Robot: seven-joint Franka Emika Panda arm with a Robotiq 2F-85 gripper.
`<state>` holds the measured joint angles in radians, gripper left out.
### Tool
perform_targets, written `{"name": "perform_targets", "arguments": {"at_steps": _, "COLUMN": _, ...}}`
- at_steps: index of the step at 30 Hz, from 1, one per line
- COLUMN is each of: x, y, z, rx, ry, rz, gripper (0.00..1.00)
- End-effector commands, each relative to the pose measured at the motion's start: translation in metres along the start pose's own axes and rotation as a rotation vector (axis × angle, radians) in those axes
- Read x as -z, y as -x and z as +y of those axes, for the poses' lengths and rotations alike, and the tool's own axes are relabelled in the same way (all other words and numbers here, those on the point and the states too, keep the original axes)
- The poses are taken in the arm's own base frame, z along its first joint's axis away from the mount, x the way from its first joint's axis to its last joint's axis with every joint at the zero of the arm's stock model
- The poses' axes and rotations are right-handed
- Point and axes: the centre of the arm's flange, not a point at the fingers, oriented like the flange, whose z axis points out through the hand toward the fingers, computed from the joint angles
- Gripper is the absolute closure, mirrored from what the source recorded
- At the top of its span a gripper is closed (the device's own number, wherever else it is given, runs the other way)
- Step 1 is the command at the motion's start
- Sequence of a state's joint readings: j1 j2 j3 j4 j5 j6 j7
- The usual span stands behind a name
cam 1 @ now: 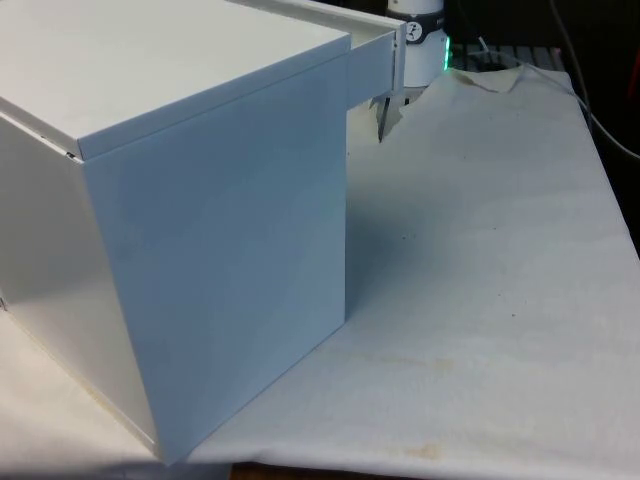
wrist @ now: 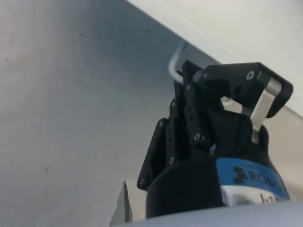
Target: Open the drawer, then close it.
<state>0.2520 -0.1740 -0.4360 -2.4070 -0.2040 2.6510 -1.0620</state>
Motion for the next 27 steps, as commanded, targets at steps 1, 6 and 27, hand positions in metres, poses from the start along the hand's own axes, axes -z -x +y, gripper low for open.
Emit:
{"name": "perform_targets", "arguments": {"at_steps": 1, "x": 0.002, "y": 0.003, "z": -0.002, "rx": 0.003, "ry": 0.012, "rz": -0.007, "gripper": 1.0}}
{"name": "perform_targets", "arguments": {"at_steps": 6, "x": 0.006, "y": 0.006, "z": -0.01, "rx": 0.012, "ry": 0.009, "rz": -0.003, "gripper": 1.0}}
{"name": "perform_targets", "arguments": {"at_steps": 27, "x": 0.018, "y": 0.009, "z": -0.044, "rx": 0.047, "ry": -0.006, "rz": 0.022, "gripper": 1.0}}
